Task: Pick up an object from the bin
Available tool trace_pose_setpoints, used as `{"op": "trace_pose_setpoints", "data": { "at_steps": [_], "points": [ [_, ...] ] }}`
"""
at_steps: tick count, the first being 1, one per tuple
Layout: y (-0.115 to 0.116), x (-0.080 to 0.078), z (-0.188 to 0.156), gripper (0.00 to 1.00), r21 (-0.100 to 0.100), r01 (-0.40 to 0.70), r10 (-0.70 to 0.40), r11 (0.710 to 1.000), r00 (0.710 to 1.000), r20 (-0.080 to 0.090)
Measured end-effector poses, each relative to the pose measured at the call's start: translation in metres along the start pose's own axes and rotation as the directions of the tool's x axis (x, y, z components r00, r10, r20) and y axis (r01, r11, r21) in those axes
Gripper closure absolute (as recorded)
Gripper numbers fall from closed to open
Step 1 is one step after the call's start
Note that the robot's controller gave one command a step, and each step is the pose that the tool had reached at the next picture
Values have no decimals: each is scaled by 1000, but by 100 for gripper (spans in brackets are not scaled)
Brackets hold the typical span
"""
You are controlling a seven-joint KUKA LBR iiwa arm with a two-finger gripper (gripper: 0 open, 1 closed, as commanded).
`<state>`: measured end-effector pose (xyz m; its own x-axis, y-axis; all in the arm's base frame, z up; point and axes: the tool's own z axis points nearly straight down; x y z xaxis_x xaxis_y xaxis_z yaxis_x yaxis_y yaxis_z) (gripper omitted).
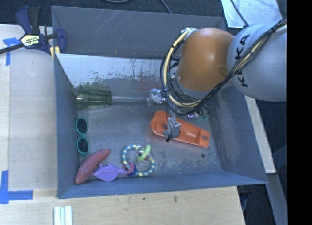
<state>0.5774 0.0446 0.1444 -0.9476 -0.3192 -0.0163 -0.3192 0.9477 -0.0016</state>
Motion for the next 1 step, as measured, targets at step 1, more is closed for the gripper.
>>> {"op": "trace_pose_setpoints", "data": {
  "at_steps": [1],
  "points": [
    [-29,11,23,0,-2,70,-70,998,997,-12]
  ]
}}
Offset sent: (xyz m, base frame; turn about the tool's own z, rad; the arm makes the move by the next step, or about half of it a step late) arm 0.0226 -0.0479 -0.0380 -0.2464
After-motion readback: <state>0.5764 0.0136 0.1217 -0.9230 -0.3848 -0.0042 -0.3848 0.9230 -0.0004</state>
